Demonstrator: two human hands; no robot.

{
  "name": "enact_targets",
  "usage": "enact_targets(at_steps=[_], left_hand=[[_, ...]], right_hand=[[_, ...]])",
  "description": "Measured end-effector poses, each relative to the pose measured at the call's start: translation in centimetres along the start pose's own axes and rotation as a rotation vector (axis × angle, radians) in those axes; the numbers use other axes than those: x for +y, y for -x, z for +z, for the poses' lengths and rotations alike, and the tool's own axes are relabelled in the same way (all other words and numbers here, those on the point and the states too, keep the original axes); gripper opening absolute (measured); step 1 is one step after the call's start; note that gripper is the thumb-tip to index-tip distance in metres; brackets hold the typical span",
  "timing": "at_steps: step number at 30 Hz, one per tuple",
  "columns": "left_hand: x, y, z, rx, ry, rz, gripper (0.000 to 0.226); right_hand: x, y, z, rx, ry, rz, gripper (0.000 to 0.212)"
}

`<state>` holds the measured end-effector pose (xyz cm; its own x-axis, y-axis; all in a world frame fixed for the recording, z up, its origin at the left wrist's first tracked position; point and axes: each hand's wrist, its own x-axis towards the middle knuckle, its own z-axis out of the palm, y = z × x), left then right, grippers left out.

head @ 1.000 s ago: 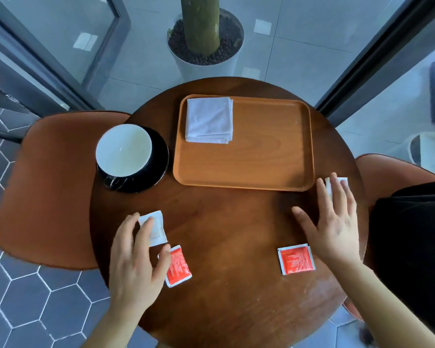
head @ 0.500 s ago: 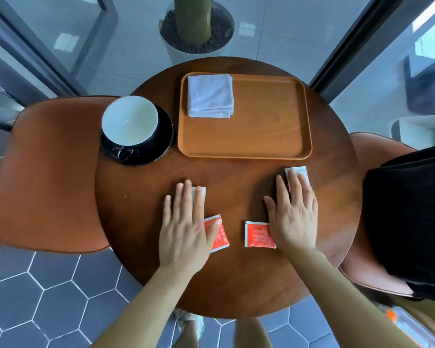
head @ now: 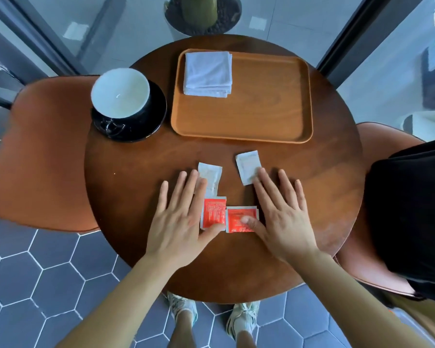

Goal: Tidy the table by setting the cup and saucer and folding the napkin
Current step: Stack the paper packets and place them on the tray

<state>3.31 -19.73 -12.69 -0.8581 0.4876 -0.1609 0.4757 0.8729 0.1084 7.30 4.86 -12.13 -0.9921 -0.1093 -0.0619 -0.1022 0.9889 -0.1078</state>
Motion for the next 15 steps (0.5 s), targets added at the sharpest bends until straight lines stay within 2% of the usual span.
enact_targets(at_steps=[5, 10, 15], left_hand=[[1.7, -1.8, -0.6, 0.001, -0.019, -0.054, 0.090], [0.1, -0.5, 0.0, 0.084, 0.130, -0.051, 0.086], [0.7, -0.2, -0.1, 0.098, 0.096, -0.021, 0.074]], right_hand=[[-0.9, -1.6, -0.4, 0.114, -0.085, -0.166, 0.063], [1.1, -0.8, -0.7, 0.109, -0.144, -0.079, 0.073], [0.3, -0.2, -0.2, 0.087, -0.148, -0.128, 0.059]])
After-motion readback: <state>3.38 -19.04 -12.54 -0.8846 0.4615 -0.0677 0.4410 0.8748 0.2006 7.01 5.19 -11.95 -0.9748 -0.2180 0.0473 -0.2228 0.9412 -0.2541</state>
